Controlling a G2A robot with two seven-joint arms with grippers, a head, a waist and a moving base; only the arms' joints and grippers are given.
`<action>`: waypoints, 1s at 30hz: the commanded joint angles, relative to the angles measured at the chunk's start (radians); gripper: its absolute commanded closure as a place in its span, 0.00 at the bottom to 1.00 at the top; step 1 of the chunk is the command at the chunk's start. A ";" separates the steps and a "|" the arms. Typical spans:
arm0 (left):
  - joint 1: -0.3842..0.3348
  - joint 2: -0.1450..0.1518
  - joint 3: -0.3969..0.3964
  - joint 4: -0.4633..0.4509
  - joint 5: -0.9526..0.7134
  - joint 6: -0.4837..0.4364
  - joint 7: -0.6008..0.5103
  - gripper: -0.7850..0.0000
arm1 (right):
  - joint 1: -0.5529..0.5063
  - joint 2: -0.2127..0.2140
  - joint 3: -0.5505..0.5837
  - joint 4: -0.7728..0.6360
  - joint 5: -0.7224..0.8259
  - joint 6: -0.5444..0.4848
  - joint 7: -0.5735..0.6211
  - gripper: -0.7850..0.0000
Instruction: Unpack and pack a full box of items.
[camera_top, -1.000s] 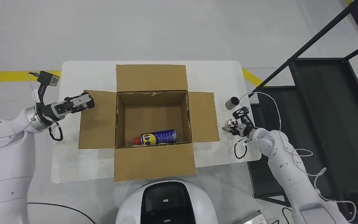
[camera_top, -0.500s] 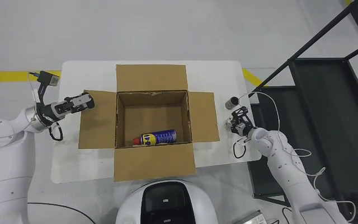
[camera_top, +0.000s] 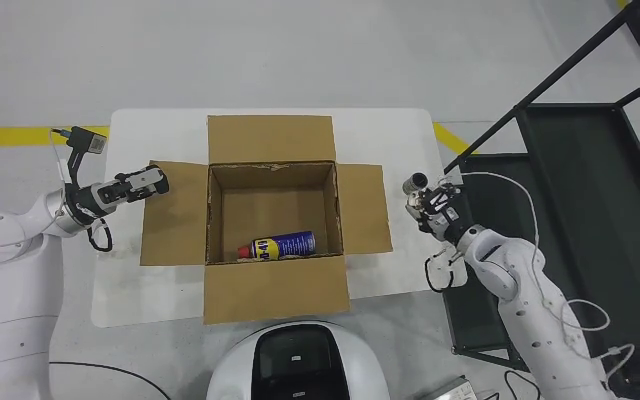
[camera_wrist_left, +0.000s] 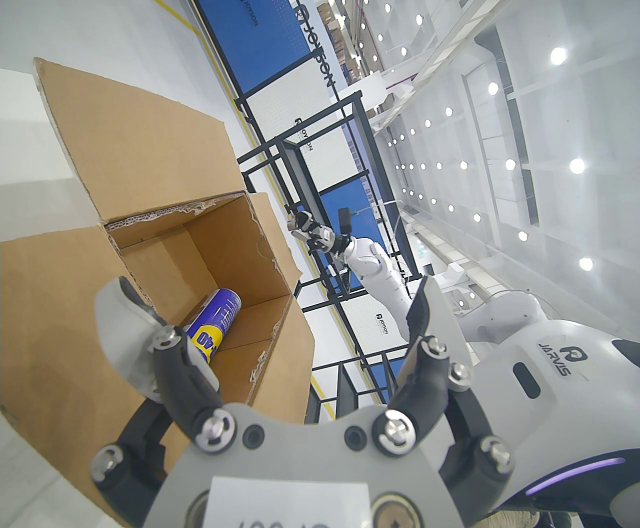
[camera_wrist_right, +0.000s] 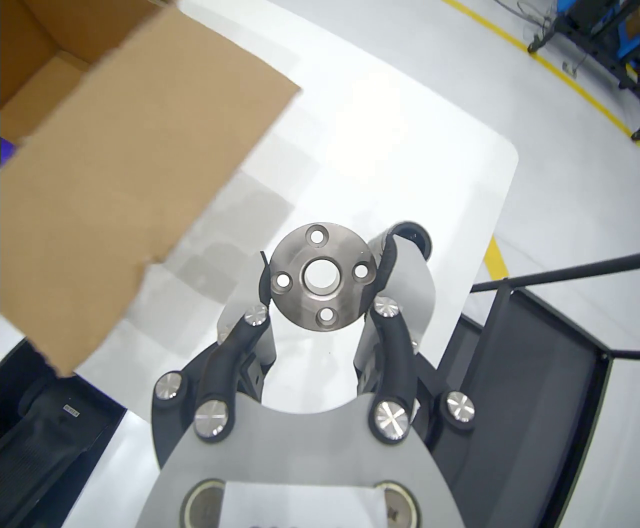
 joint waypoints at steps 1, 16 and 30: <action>0.000 0.000 0.000 0.000 0.000 0.000 0.000 0.00 | -0.009 0.001 -0.006 -0.080 -0.004 -0.022 0.018 1.00; 0.000 0.000 0.000 0.000 0.000 0.000 0.000 0.00 | 0.414 -0.048 -0.446 -0.031 0.017 -0.134 0.217 1.00; 0.000 0.000 0.000 0.000 0.000 0.000 0.000 0.00 | 0.782 -0.160 -0.808 0.305 0.058 -0.100 0.314 1.00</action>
